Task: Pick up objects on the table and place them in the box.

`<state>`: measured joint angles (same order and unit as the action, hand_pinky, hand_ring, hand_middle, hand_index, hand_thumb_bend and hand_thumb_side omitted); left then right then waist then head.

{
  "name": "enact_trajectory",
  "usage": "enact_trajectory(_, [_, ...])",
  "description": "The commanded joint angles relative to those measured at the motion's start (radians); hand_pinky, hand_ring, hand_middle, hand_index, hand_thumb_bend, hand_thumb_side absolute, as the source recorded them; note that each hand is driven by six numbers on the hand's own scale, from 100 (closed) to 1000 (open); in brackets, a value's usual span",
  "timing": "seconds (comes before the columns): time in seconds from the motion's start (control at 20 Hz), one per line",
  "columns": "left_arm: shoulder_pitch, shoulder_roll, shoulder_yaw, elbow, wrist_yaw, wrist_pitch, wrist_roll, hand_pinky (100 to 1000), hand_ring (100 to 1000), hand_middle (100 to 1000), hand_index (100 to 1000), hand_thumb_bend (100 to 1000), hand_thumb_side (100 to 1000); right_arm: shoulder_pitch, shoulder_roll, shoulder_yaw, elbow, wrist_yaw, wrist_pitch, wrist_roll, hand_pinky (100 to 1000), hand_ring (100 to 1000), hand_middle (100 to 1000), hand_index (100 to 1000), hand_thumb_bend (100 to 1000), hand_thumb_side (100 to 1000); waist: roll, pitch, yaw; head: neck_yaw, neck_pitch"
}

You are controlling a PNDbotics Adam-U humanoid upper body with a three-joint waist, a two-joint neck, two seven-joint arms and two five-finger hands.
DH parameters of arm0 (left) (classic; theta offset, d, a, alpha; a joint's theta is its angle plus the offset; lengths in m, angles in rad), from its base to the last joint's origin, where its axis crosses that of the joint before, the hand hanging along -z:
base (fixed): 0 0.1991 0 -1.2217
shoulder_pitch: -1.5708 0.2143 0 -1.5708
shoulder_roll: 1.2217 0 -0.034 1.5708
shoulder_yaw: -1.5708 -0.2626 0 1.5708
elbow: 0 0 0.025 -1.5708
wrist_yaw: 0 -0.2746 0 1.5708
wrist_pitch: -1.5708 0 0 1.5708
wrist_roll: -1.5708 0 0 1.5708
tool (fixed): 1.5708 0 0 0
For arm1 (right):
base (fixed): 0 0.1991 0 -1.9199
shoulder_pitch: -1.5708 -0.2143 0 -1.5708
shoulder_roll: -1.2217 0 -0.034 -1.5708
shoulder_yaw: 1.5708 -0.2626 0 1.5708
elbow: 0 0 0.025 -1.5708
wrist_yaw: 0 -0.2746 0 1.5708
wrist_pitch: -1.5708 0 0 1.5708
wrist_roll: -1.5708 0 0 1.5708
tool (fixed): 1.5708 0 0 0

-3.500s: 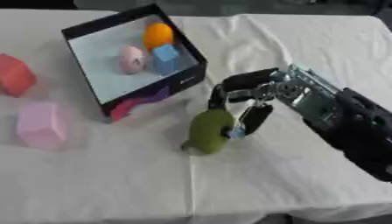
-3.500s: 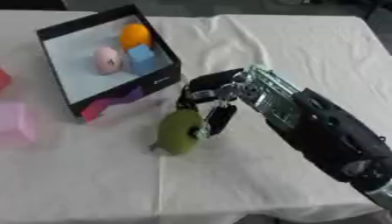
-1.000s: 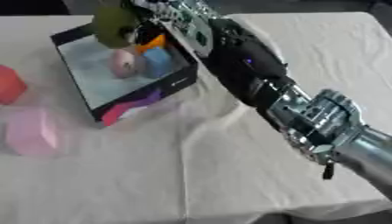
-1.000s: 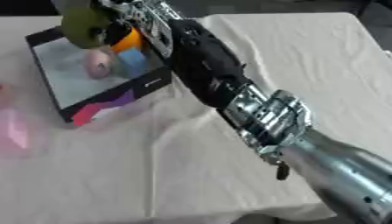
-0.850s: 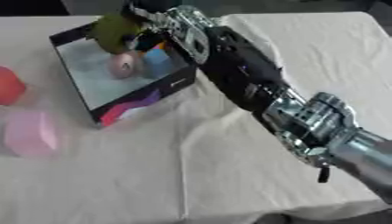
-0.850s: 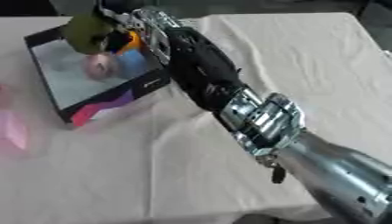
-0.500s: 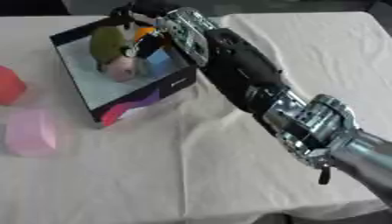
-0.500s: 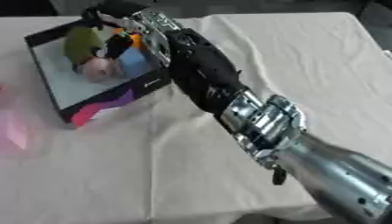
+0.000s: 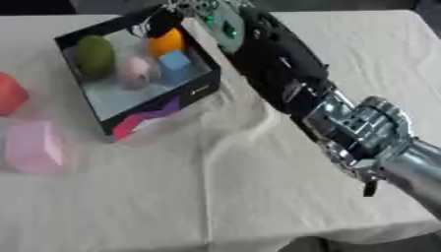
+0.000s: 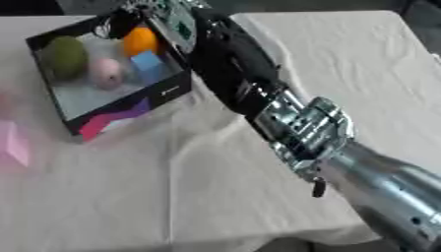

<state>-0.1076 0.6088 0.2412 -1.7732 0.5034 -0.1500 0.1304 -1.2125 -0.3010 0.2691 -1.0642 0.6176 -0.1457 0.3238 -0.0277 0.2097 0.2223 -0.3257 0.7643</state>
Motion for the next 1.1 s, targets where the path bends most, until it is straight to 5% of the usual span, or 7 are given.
enact_trajectory(0.05, [0.010, 0.039, 0.022, -0.007, -0.010, -0.004, 0.009, 939, 898, 773, 774, 100, 700, 0.011, -0.114, -0.001, -0.204, -0.201, 0.073, 0.000, 903, 834, 718, 939, 100, 100, 0.008, -0.030, -0.013, 0.027, 0.006])
enact_trajectory(0.15, [0.023, 0.040, 0.028, -0.005, -0.017, -0.005, 0.014, 939, 898, 773, 774, 100, 703, 0.057, -0.198, -0.016, -0.341, -0.383, 0.149, -0.002, 901, 824, 700, 915, 100, 318, 0.004, -0.035, -0.033, 0.051, 0.006])
enact_trajectory(0.5, [0.030, 0.043, 0.028, -0.005, -0.039, -0.006, 0.014, 937, 897, 777, 775, 100, 704, 0.302, -0.427, -0.178, -0.639, -0.875, 0.350, -0.154, 900, 785, 672, 889, 100, 501, 0.000, -0.028, -0.079, 0.106, 0.006])
enact_trajectory(0.8, [0.009, 0.048, 0.013, -0.011, -0.051, -0.012, 0.002, 936, 898, 783, 776, 100, 693, 0.568, -0.496, -0.325, -0.751, -1.064, 0.347, -0.299, 914, 812, 688, 912, 100, 519, 0.009, -0.015, -0.098, 0.144, -0.001])
enact_trajectory(1.1, [0.000, 0.051, -0.001, -0.025, -0.059, -0.023, -0.014, 934, 898, 791, 780, 100, 680, 0.744, -0.445, -0.419, -0.751, -1.116, 0.285, -0.380, 918, 807, 697, 906, 100, 545, 0.028, -0.008, -0.105, 0.180, -0.013])
